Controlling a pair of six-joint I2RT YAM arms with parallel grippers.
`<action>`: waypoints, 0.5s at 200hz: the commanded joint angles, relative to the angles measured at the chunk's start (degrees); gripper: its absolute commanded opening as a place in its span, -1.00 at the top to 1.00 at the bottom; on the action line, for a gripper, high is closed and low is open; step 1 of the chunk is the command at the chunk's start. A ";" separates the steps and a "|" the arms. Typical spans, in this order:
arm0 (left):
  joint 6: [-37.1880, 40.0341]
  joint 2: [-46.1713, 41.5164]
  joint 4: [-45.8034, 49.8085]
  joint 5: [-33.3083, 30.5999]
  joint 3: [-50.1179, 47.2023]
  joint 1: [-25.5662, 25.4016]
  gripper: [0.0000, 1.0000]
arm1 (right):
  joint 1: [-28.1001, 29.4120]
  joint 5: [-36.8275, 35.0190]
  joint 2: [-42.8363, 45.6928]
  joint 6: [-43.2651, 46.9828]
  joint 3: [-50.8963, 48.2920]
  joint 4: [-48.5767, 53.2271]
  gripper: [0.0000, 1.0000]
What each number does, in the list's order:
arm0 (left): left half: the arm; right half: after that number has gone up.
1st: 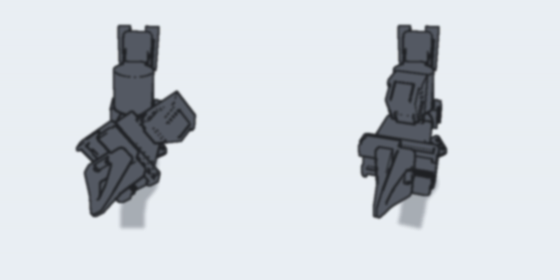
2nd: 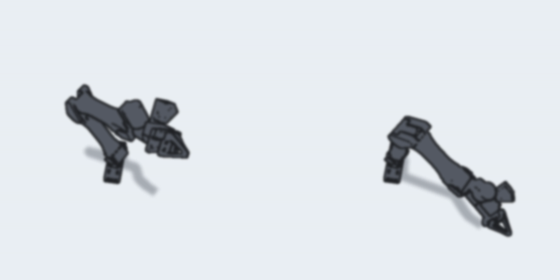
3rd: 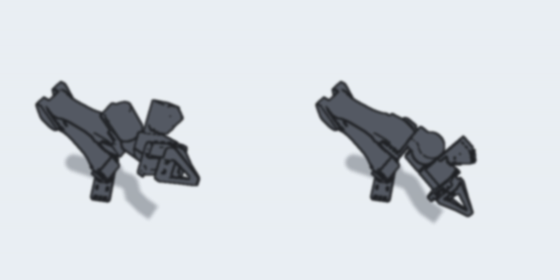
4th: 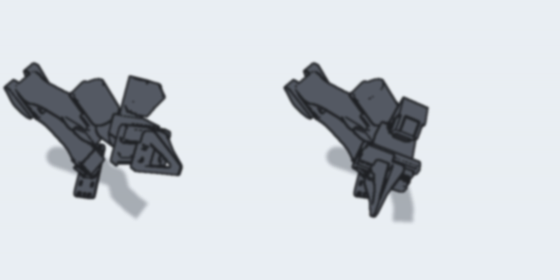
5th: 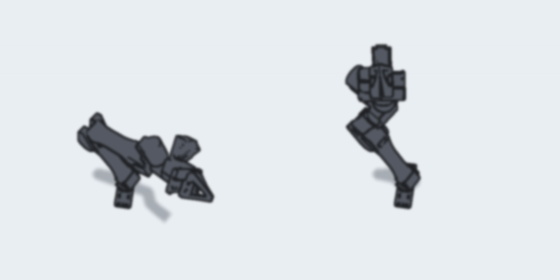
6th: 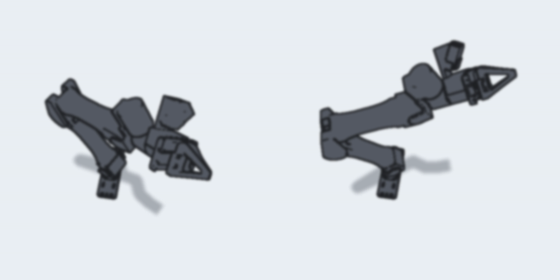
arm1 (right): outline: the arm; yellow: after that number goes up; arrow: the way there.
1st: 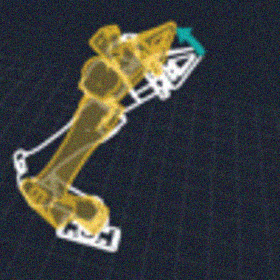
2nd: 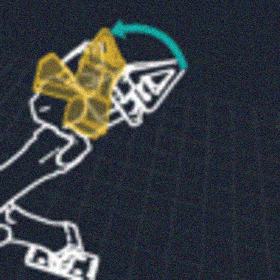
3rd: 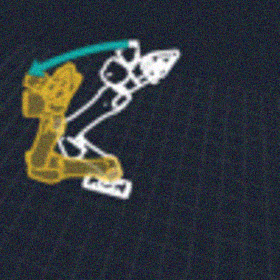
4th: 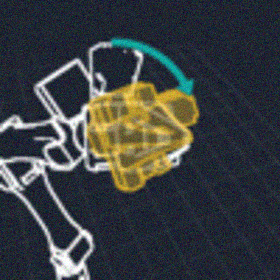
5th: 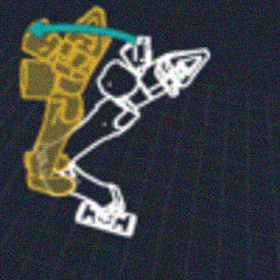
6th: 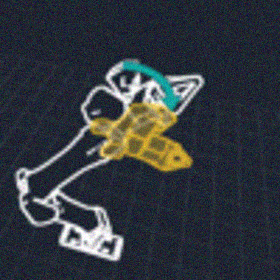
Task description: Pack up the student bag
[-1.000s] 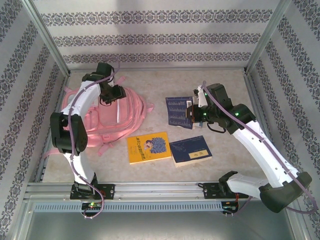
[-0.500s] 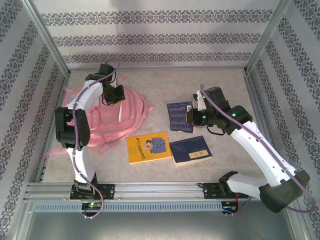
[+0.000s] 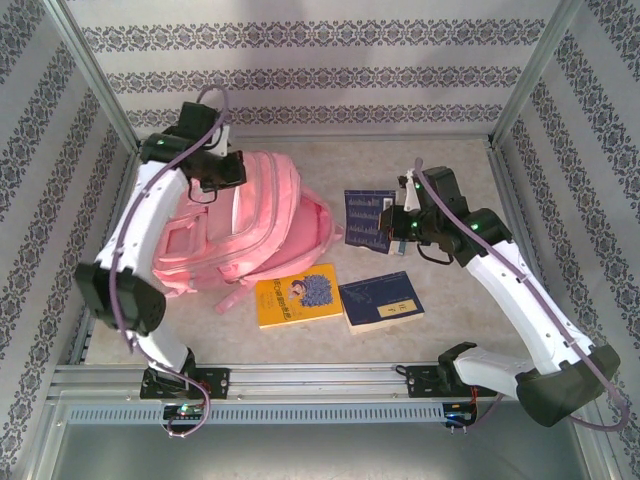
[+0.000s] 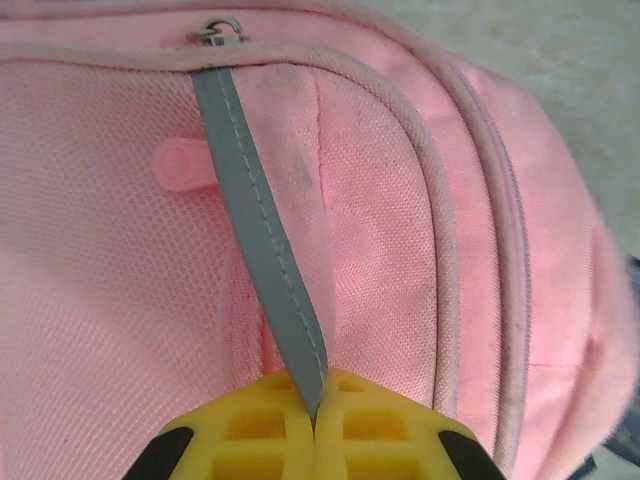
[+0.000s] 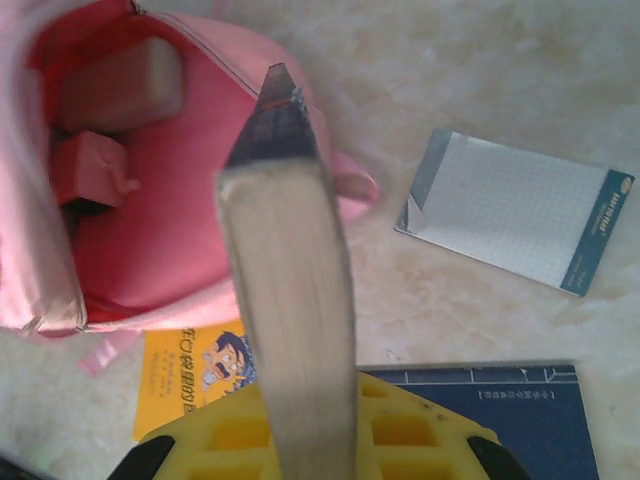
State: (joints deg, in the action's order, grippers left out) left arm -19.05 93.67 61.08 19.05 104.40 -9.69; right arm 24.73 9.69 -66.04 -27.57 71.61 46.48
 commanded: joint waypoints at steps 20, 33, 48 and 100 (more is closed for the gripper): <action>5.59 -6.57 2.06 3.42 2.42 -0.50 1.00 | 1.18 9.94 1.62 -2.39 4.04 -6.47 1.00; 5.99 -7.72 1.48 4.67 2.00 -0.57 1.00 | 1.22 12.39 1.53 -4.49 3.61 -7.68 1.00; 6.57 -8.62 -0.29 8.84 1.71 -0.39 1.00 | 1.19 17.43 0.54 -7.77 2.89 -10.03 1.00; 3.31 -8.42 -6.18 19.33 0.18 0.09 1.00 | 1.29 26.32 -2.43 -26.16 -4.18 -22.34 1.00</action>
State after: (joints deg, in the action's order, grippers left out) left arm -14.90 88.23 64.36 30.35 103.72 -9.74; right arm 25.39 30.22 -67.83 -42.22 70.96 33.21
